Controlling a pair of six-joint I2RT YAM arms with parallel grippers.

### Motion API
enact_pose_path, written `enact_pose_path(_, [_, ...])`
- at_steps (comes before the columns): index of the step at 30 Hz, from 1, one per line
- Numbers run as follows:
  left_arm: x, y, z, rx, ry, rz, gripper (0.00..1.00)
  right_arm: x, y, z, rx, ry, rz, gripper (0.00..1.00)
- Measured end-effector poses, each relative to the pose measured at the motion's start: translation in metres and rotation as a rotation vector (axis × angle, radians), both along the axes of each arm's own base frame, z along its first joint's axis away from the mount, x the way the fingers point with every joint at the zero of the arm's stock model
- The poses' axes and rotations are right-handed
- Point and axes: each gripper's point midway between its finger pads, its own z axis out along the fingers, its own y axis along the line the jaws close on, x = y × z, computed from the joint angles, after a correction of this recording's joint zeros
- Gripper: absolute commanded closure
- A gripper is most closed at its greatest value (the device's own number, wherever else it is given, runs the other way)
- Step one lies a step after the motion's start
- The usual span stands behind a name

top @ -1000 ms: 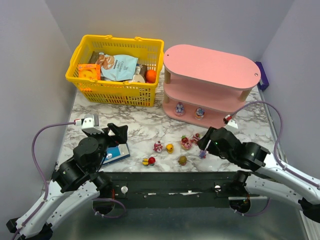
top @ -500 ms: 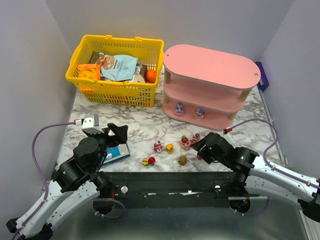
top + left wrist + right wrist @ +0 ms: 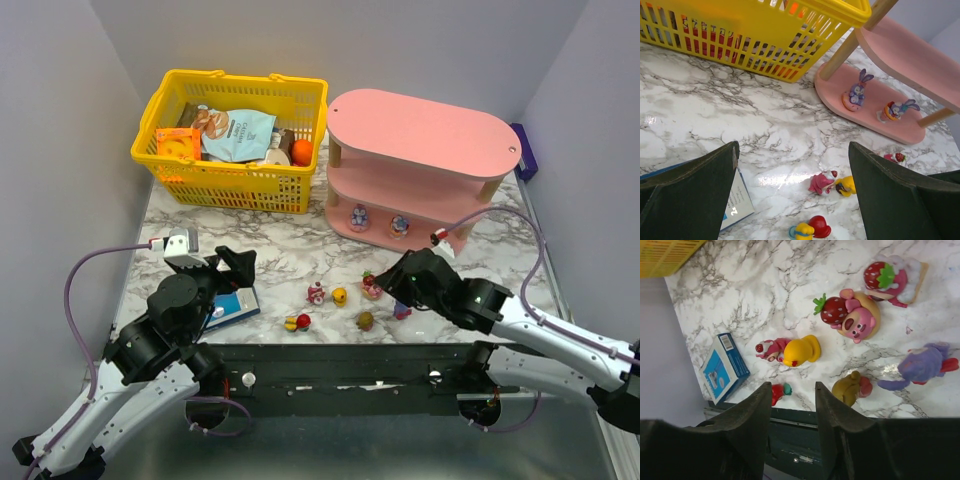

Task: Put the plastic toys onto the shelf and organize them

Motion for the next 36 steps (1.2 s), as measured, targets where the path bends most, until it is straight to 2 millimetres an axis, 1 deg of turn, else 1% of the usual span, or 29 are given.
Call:
enact_pose_path(2, [0.000, 0.000, 0.000, 0.001, 0.001, 0.000, 0.01, 0.004, 0.006, -0.005, -0.040, 0.002, 0.028, 0.76])
enact_pose_path(3, [0.000, 0.000, 0.000, 0.001, 0.001, 0.000, 0.01, 0.004, 0.008, -0.011, -0.063, 0.012, 0.037, 0.85])
enact_pose_path(6, [0.000, 0.000, 0.000, 0.001, 0.001, 0.000, 0.01, 0.002, 0.008, -0.030, -0.129, 0.050, 0.061, 0.97])
enact_pose_path(7, [0.000, 0.000, 0.000, 0.001, 0.001, 0.000, 0.01, 0.001, 0.008, -0.035, -0.147, 0.062, 0.064, 0.99])
enact_pose_path(11, [0.000, 0.000, 0.000, 0.002, 0.002, 0.000, 0.01, -0.006, 0.005, -0.050, -0.205, 0.104, 0.081, 0.99])
enact_pose_path(16, [0.001, -0.001, -0.001, 0.004, 0.004, 0.000, 0.01, -0.012, 0.001, -0.060, -0.245, 0.137, 0.084, 0.99])
enact_pose_path(31, [0.002, -0.002, -0.003, 0.012, 0.012, 0.000, 0.01, -0.024, -0.032, -0.076, -0.325, 0.193, 0.001, 1.00])
enact_pose_path(36, [0.002, -0.002, -0.003, 0.012, 0.011, 0.000, 0.01, -0.028, -0.042, -0.078, -0.339, 0.202, -0.020, 1.00])
